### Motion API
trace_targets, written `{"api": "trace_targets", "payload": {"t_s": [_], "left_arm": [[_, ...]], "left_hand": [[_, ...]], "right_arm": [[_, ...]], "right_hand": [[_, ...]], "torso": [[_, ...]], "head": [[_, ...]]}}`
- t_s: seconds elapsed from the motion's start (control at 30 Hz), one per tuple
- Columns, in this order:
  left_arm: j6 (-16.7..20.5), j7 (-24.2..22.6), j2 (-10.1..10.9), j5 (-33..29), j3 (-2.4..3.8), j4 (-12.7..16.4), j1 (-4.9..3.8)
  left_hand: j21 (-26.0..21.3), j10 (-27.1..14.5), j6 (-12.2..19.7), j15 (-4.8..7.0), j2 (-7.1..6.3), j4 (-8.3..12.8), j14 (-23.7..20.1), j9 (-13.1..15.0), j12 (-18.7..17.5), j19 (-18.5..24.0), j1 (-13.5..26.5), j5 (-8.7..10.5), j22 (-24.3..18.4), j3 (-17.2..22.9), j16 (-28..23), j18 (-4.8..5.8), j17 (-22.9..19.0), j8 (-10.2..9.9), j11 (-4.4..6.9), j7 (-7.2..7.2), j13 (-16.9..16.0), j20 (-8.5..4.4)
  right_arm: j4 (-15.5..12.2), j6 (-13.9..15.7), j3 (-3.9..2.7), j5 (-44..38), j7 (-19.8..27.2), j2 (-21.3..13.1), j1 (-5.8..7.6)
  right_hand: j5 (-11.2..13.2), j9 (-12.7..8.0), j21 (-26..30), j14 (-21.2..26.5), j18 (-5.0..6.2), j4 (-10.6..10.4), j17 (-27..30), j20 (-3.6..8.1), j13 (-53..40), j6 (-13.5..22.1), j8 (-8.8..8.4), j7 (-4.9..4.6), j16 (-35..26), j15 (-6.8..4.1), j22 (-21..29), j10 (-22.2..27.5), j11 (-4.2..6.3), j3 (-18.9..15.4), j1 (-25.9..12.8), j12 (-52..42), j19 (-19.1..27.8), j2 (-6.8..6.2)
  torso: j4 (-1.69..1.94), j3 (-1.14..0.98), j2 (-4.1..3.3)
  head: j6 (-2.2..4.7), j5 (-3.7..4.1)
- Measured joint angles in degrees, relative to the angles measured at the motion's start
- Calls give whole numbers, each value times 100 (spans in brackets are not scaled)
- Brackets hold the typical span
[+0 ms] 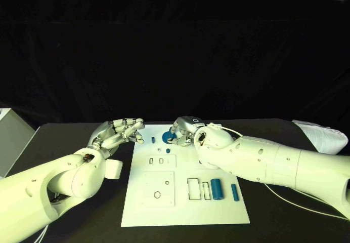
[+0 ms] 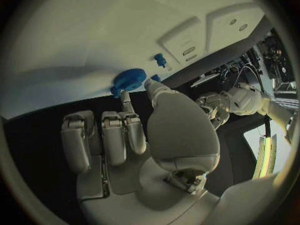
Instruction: Assemble the parts on the task board
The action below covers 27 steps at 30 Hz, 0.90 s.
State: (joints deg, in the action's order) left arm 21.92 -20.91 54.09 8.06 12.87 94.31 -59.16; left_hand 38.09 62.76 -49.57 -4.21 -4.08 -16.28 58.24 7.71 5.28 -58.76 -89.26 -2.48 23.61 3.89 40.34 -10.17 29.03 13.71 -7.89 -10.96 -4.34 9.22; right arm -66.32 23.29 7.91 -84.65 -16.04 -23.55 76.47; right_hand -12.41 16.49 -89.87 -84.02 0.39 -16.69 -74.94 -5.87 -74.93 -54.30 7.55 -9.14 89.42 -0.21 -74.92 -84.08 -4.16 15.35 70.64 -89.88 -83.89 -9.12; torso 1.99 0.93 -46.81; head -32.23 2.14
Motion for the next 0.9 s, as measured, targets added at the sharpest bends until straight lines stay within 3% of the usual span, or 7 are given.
{"api": "trace_targets", "payload": {"t_s": [0.13, 0.37, 0.57, 0.9], "left_arm": [[0, 3, 1, 0, -2, -8, 1], [-1, 4, -1, 0, -1, -33, 2], [-10, 4, -3, 0, -1, -73, 17], [-47, -5, -8, 1, -1, -125, 55]], "left_hand": [[0, 0, 0, 0, 0, 0, 0, 0, 0, 0, 0, 0, 0, 0, 0, 0, 0, 0, 0, 0, 0, 0], [0, 0, 0, 0, 0, 0, 0, 0, 0, 0, 0, 0, -1, 0, 0, 0, 0, 0, 0, 0, 0, 0], [35, -20, 21, 0, 0, 0, 0, -5, 0, 20, 0, 0, 6, 0, 0, 0, 0, -22, -20, -21, 5, 20], [44, -20, 9, -8, 0, 0, -34, -5, 0, 64, 0, 0, 30, 0, 0, -1, -7, -22, -20, -34, 3, 22]], "right_arm": [[-44, 69, 20, 0, 1, -100, -29], [-332, 617, 23, 55, 160, -406, -45], [-794, 1022, -62, 316, 546, -916, -23], [-1132, 964, -124, 1284, 1430, -1843, 195]], "right_hand": [[0, -10, 0, 0, 0, 10, 0, 0, 0, -2, 2, -1, 0, 0, 0, 0, 0, 10, 0, 0, 0, 0], [0, -14, 0, 0, 0, 50, 1, 0, 1, -2, -4, -1, 0, 0, 1, 0, 0, 17, 122, 0, 0, -122], [0, -13, 0, 0, 0, 147, 1, 0, 1, -3, -40, -1, 0, 0, 1, 0, 0, 82, 391, 0, 0, -184], [0, -13, 0, 0, 0, 517, 2, 1, 2, -71, -99, -34, 0, 0, 1, 19, -19, 358, 1030, 0, 0, -258]], "torso": [[-1, -3, 0], [-11, -9, 7], [-38, -19, 32], [-126, -48, 115]], "head": [[3, -7], [19, -8], [30, -4], [3, 18]]}}
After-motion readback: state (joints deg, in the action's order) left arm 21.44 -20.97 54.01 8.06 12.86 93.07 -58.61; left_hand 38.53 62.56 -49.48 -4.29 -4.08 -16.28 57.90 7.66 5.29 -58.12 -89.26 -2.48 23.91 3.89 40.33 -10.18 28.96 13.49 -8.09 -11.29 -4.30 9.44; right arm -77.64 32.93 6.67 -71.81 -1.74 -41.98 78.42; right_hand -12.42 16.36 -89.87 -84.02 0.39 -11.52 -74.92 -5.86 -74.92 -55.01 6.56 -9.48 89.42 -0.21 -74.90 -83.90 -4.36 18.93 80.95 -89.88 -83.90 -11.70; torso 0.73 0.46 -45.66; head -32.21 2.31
